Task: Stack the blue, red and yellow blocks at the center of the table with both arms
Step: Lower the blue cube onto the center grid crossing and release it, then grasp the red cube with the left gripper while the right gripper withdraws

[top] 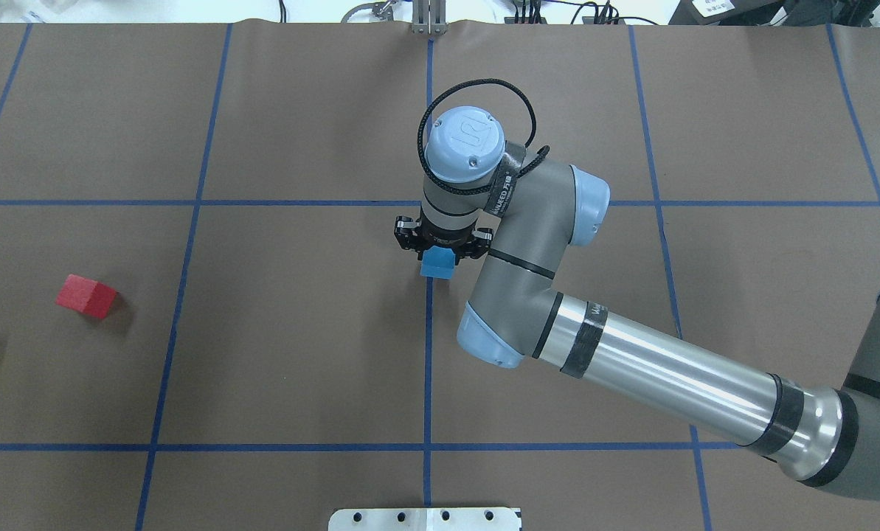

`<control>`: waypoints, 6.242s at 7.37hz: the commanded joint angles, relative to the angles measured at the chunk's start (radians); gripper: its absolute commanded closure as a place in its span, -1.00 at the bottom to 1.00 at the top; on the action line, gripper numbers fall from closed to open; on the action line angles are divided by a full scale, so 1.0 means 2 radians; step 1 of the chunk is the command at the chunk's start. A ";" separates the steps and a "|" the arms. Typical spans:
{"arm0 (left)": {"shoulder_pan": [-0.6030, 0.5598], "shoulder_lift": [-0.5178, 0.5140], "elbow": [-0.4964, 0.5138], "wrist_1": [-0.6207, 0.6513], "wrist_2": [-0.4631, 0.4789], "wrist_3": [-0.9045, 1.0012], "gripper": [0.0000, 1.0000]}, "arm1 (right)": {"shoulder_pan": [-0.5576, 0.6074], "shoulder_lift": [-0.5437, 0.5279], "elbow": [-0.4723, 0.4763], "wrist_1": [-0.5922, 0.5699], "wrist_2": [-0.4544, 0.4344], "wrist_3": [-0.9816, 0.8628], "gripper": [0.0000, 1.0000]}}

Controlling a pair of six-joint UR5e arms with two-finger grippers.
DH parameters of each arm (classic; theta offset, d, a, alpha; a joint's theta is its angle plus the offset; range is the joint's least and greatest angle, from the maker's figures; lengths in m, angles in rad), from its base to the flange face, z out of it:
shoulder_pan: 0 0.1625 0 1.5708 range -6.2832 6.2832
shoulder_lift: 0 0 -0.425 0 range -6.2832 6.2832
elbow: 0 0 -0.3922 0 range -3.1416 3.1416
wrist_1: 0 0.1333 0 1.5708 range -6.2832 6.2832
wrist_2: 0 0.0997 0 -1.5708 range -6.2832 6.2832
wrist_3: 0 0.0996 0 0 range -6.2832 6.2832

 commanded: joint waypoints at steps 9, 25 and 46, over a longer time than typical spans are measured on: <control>0.000 0.001 -0.002 0.000 0.000 -0.001 -0.99 | -0.009 0.015 -0.025 -0.003 0.000 0.000 1.00; 0.110 0.001 -0.004 -0.123 0.002 -0.243 -0.99 | 0.042 -0.145 0.178 -0.009 0.043 -0.025 -1.00; 0.328 -0.061 0.078 -0.209 0.094 -0.259 -0.95 | 0.097 -0.282 0.230 0.000 0.070 -0.141 -1.00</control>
